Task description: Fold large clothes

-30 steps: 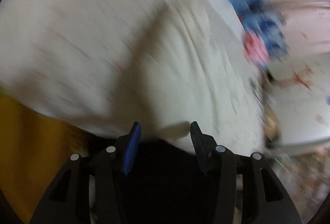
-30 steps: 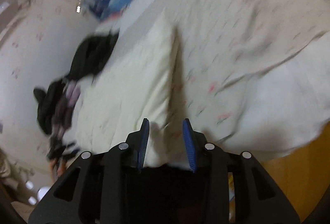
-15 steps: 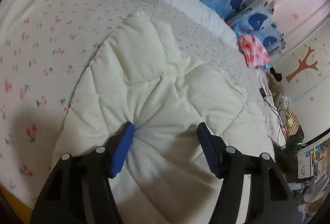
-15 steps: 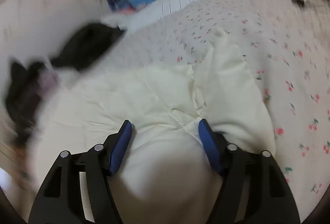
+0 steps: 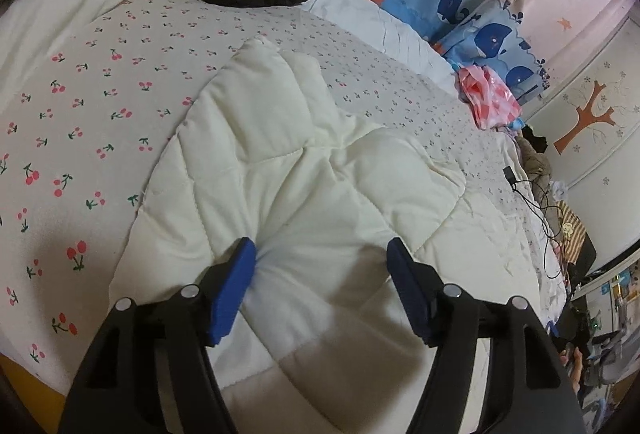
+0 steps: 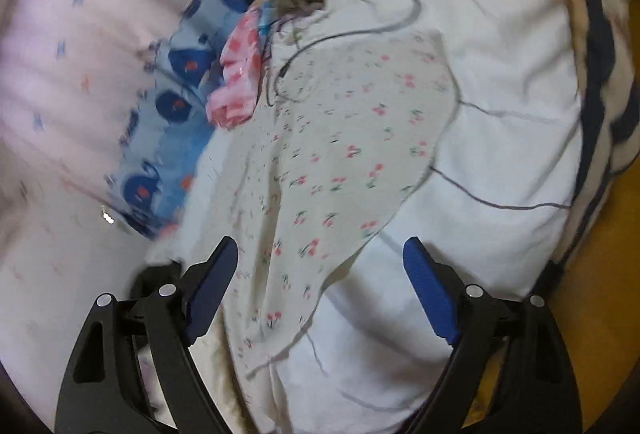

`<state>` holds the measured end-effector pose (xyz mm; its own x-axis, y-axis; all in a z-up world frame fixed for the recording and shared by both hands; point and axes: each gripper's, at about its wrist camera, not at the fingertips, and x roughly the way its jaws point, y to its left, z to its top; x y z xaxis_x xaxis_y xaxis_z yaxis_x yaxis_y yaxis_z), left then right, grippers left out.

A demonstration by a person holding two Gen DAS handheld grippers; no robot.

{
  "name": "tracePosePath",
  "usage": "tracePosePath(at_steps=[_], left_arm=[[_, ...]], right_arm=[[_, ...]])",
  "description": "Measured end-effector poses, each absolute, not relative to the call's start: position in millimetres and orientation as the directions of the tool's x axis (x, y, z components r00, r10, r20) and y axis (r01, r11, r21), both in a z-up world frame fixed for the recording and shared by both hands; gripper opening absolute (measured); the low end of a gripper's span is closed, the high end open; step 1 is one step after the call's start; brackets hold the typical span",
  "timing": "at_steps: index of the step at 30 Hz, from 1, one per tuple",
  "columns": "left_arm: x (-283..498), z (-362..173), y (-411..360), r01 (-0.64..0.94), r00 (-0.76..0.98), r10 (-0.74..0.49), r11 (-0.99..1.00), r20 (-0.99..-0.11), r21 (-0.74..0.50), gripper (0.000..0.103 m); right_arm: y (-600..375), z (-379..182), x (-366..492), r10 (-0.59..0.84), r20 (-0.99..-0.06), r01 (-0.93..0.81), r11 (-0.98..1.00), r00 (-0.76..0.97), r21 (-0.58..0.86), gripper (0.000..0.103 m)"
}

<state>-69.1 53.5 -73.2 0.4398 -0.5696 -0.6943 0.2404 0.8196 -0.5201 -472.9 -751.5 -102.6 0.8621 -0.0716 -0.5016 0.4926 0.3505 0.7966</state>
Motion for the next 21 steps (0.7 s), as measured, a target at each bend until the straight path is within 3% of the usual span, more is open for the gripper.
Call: tracePosePath(at_steps=[5,7,8,9,10,15,21], left_arm=[[-66,-73,53,0.224,0.434,-0.567,0.821,-0.700,-0.525,0.066],[-67,-73,53,0.224,0.432,-0.565,0.822,-0.703,-0.523,0.067],[-66,-72,53,0.222,0.432,-0.565,0.822,-0.703,-0.525,0.068],[-66,-72,53,0.220,0.432,-0.567,0.820,-0.701,-0.528,0.069],[-67,-72,53,0.219,0.433,-0.568,0.819,-0.700,-0.530,0.070],[-65,-71,50,0.215,0.429,-0.558,0.827,-0.710,-0.519,0.071],[-64,-68,44,0.220,0.423,-0.539,0.841,-0.728,-0.494,0.076]], right_arm=[[-778,-122,-443,-0.070,-0.407,0.408,0.294,0.911,0.864,0.081],[-785,-124,-428,-0.094,-0.405,0.415,0.280,0.909,0.866,0.067],[-790,-128,-425,-0.098,-0.402,0.413,0.271,0.911,0.870,0.043],[-800,-135,-422,-0.097,-0.408,0.419,0.252,0.908,0.872,0.009],[-806,-136,-423,-0.106,-0.416,0.429,0.247,0.903,0.869,0.002],[-805,-86,-461,-0.246,-0.382,0.452,0.402,0.891,0.796,0.002],[-830,-148,-524,-0.228,-0.584,0.624,0.197,0.779,0.756,0.002]])
